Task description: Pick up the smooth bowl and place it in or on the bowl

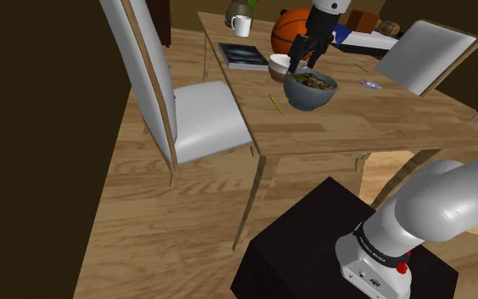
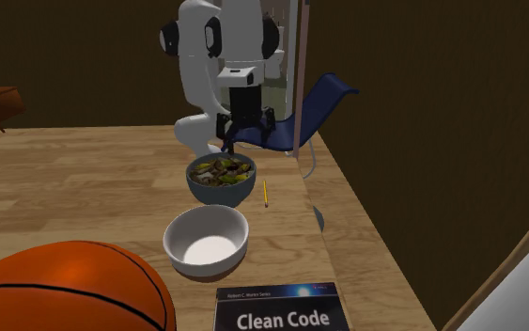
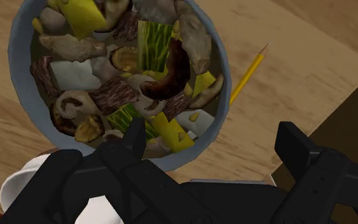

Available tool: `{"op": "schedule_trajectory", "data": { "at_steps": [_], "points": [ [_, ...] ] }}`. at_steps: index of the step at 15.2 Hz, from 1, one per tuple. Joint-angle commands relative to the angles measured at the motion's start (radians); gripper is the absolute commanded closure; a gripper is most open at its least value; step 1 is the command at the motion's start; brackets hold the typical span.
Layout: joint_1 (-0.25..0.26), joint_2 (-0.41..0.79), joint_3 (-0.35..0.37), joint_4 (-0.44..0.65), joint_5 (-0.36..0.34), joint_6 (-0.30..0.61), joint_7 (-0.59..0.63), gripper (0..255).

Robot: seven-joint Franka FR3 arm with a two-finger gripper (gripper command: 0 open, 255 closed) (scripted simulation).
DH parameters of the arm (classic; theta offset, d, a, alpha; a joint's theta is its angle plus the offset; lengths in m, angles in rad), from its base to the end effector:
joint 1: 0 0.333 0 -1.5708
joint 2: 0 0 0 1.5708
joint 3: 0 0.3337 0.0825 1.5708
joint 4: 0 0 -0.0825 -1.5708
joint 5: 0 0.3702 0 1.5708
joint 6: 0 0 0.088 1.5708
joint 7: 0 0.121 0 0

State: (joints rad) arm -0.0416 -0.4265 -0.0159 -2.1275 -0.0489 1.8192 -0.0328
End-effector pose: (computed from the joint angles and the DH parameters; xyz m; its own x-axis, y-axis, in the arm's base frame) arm 0.4155 -0.0297 0.5950 0.9932 -0.0117 0.1162 -0.0171 -0.9988 0.0457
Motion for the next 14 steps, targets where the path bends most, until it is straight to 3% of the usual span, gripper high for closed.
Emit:
{"op": "schedule_trajectory", "data": {
  "at_steps": [1, 14],
  "points": [
    [-0.008, 0.074, -0.010, 0.047, -0.019, 0.024, -0.021, 0],
    [-0.050, 0.533, -0.056, 0.472, -0.105, 0.057, -0.134, 0]
  ]
}}
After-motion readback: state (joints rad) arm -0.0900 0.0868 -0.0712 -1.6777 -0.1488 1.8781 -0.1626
